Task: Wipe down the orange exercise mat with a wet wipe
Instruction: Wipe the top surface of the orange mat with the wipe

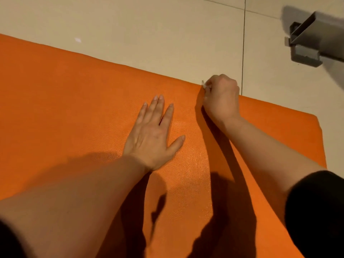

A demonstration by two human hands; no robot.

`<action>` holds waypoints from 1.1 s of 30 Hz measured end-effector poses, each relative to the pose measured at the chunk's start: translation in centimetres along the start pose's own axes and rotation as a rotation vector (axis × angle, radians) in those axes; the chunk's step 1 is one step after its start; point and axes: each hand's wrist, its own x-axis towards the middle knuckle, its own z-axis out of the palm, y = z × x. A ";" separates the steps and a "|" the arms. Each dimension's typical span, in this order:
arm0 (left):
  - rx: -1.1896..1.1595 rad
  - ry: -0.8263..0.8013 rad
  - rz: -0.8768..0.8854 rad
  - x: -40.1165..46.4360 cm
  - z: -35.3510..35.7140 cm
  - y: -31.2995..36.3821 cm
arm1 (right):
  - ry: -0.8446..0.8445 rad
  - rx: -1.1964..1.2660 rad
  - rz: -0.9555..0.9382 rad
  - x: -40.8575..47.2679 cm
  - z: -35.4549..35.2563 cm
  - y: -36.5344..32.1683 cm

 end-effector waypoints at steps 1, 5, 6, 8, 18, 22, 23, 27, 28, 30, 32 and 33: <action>-0.001 -0.001 0.002 0.0 0.0 0.1 | -0.020 0.029 -0.031 0.0 0.7 -1.5; -0.004 -0.004 0.005 0.0 -0.2 0.0 | -0.041 0.035 -0.141 0.2 1.6 -2.8; -0.001 -0.007 0.011 0.0 -0.2 0.0 | -0.036 0.021 -0.139 -0.1 1.1 -1.5; 0.009 -0.004 0.013 0.0 -0.1 -0.1 | 0.014 -0.018 -0.099 -1.2 0.1 1.5; 0.022 -0.016 -0.003 -0.1 -0.2 -0.1 | -0.017 0.101 -0.155 -2.6 1.4 -2.9; 0.033 -0.018 0.004 -0.1 -0.3 0.0 | 0.052 0.037 -0.058 -3.4 -0.7 1.7; 0.035 -0.018 0.007 0.0 -0.3 0.1 | 0.086 0.024 0.019 -3.8 -1.0 2.4; 0.036 -0.025 -0.005 0.1 -0.3 0.1 | 0.077 0.128 0.059 -4.9 0.7 -1.2; 0.033 -0.025 -0.008 0.1 -0.2 0.1 | 0.035 0.163 0.004 -4.9 1.2 -2.6; 0.025 -0.022 -0.007 0.0 -0.1 0.1 | -0.021 0.185 -0.080 -4.8 1.5 -3.9; 0.040 -0.039 0.002 -0.1 0.1 0.0 | -0.046 0.155 -0.065 -4.6 1.0 -2.5; 0.052 -0.049 0.002 -0.1 0.1 0.0 | -0.045 0.129 -0.036 -4.7 0.5 -1.2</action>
